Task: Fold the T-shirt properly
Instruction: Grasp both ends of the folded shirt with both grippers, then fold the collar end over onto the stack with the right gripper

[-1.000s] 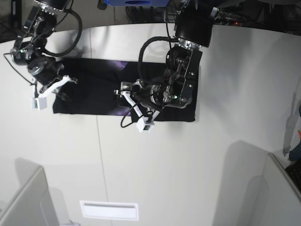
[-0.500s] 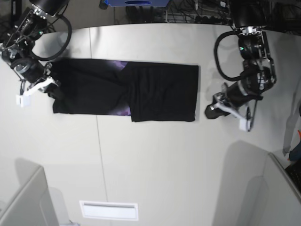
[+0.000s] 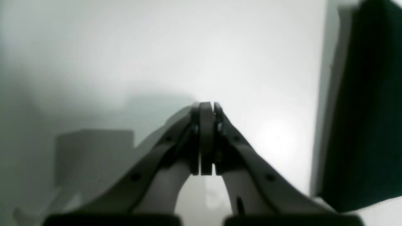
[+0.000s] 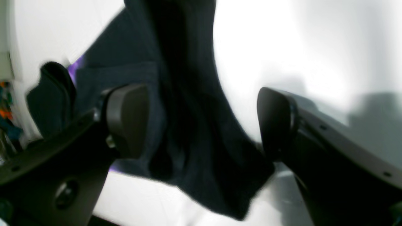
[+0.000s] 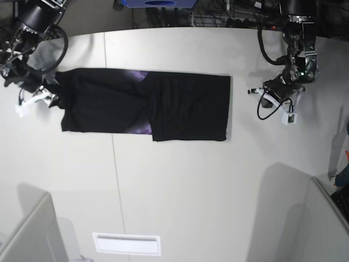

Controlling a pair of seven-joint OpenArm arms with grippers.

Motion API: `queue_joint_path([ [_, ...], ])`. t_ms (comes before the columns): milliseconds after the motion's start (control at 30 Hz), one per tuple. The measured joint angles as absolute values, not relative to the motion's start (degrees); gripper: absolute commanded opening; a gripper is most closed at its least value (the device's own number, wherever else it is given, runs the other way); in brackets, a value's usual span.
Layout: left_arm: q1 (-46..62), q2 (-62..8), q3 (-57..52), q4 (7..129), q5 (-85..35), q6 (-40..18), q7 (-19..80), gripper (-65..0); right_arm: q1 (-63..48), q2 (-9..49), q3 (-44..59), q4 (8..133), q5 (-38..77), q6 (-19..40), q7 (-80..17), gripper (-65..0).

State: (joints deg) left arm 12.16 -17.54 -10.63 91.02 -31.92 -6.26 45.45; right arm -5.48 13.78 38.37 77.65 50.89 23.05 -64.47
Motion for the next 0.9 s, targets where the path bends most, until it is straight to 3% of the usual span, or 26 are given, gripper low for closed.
queue_joint_path([
  [233,7.1,-14.3,-5.9,85.4,-32.7,-6.8,41.0,-65.0,-7.8,12.9,30.1,79.4,53.3,23.3,-59.5,-16.4],
  [300,5.6,-14.3,-3.3,84.4,-32.8,-6.9,40.6,-65.0,-8.4,12.8,29.7,79.5,53.7,23.7,-59.1,-19.4],
  [367,4.6,-14.3,-0.6,84.0,-32.8,-6.6,40.4,-65.0,-8.5,12.3,29.8,79.5,53.5,23.7,-59.0,-30.0],
  [533,3.9,-14.0,1.0,83.9,-32.8,-6.7,40.3,-65.0,-8.4,12.1,29.8,78.2,51.9,23.2,-60.2,-63.5],
  [733,2.7,-13.7,4.5,83.5,-32.8,-6.4,39.9,-65.0,-5.9,13.6,29.2,77.9,51.3,22.6,-58.9,-65.0],
  [900,1.1,-13.2,9.1,83.1,-32.6,-6.4,40.6,-65.0,-6.7,16.5,25.1,85.2,50.3,16.6,-59.3,-65.0],
])
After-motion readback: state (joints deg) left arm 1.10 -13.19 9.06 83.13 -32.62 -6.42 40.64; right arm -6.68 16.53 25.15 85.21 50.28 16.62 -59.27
